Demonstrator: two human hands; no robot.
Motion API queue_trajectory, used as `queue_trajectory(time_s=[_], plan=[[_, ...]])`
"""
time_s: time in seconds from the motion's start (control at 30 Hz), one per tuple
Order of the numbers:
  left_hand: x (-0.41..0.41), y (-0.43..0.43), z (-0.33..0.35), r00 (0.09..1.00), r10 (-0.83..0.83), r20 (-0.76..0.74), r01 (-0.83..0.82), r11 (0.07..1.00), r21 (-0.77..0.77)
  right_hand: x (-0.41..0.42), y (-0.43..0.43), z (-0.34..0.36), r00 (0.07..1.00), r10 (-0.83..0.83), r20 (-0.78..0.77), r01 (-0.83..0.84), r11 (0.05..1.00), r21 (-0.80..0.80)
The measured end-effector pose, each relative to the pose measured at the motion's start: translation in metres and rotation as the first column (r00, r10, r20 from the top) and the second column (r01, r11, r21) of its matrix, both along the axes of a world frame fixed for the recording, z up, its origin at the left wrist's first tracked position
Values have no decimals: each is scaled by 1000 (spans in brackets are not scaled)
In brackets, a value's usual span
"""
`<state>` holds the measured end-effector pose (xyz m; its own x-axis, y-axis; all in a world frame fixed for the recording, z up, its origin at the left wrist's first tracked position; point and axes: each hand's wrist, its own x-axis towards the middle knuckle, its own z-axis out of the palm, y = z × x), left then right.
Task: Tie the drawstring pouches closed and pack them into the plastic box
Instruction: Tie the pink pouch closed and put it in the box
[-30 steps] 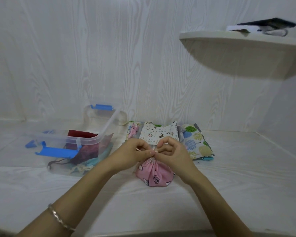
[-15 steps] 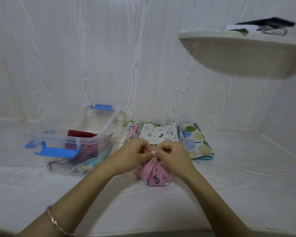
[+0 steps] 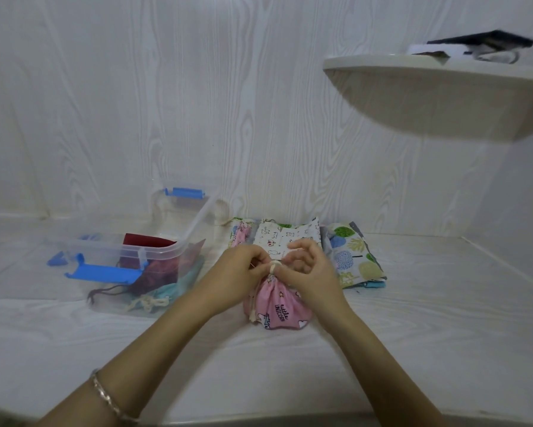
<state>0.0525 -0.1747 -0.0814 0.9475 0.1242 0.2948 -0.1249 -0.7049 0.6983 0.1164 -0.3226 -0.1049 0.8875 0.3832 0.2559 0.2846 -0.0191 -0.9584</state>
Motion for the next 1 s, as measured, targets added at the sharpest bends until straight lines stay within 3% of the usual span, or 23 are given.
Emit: queue_trajectory(time_s=[0.1, 0.17, 0.53, 0.67, 0.77, 0.87, 0.93, 1.0], plan=[[2, 0, -4, 1000, 28, 9, -28, 998, -63, 0, 0, -4, 931, -115, 348, 138, 989, -42], [3, 0, -5, 1000, 29, 8, -29, 997, -73, 2, 0, -8, 883, -90, 461, 149, 985, -92], [6, 4, -3, 999, -22, -49, 16, 992, -126, 2, -5, -8, 871, 8, 491, 93, 979, -181], [5, 6, -2, 996, -64, -70, 55, 992, -116, 5, -7, -11, 740, -6, 672, 218, 948, -232], [0, 16, 1, 998, -5, -61, 12, 994, 105, 16, -19, -12, 638, 1, 770, 336, 900, -279], [-3, 20, 1, 1000, 21, -12, -18, 966, 256, 18, -29, -14, 713, 22, 700, 285, 904, -318], [-3, 14, -1, 997, 35, 75, -59, 934, 352, 16, -29, -11, 872, 23, 489, 149, 939, -309], [-3, 10, -5, 989, 54, 140, -105, 916, 386, 16, -27, -8, 961, 30, 274, 50, 958, -281]])
